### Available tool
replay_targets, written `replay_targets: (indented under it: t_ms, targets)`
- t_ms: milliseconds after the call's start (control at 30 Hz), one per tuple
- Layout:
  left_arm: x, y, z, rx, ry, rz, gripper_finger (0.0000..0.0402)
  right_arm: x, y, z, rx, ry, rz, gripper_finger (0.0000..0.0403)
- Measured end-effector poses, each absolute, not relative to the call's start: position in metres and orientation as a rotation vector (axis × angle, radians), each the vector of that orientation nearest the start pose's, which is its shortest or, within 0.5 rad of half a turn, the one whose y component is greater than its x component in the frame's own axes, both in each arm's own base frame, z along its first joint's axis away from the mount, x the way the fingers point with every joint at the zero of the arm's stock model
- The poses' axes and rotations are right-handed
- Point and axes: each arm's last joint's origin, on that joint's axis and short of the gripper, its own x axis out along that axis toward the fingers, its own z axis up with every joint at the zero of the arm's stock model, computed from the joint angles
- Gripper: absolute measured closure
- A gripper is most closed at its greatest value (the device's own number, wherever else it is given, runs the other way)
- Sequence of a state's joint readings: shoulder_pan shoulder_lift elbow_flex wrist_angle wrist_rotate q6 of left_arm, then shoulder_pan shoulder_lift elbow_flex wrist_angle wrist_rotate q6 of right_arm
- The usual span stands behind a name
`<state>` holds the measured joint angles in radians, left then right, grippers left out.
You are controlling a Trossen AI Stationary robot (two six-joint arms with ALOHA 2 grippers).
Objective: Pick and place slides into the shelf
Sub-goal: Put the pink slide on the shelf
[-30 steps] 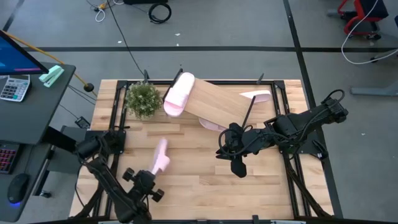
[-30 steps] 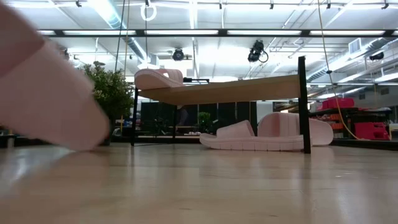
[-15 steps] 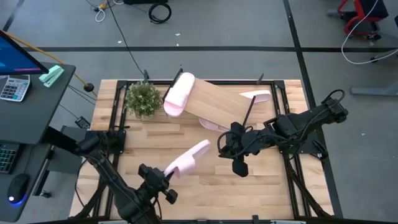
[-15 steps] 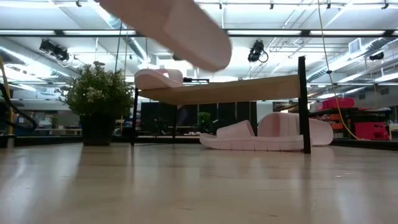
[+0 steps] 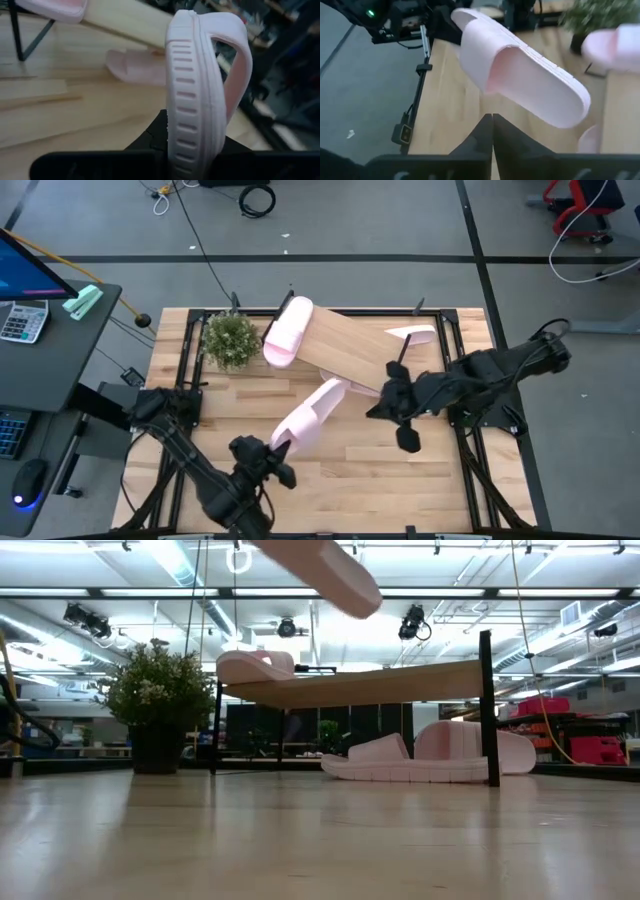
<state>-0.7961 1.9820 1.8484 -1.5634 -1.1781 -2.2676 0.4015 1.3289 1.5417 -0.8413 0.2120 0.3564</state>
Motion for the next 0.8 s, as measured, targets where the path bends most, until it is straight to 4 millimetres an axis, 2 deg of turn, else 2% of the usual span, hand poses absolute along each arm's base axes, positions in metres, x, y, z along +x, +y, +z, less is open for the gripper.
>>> replay_targets:
  t_ms: [200, 500, 667, 800]
  targets:
    - [0.301, -0.231, 0.3, -0.73, -0.129, 0.86, 0.0359, 0.217, 0.084, 0.431, 0.083, 0.55, 0.065, 0.0392]
    - [0.348, -0.206, 0.302, -0.963, -0.328, 0.904, 0.0359, 0.184, 0.07, 0.441, -0.024, 0.556, 0.088, 0.0398]
    - [0.362, -0.195, 0.307, -1.033, -0.459, 0.91, 0.0359, 0.173, 0.065, 0.443, -0.093, 0.559, 0.106, 0.0393]
    - [0.369, -0.185, 0.306, -1.091, -0.469, 0.927, 0.0359, 0.171, 0.064, 0.444, -0.181, 0.55, 0.13, 0.0397]
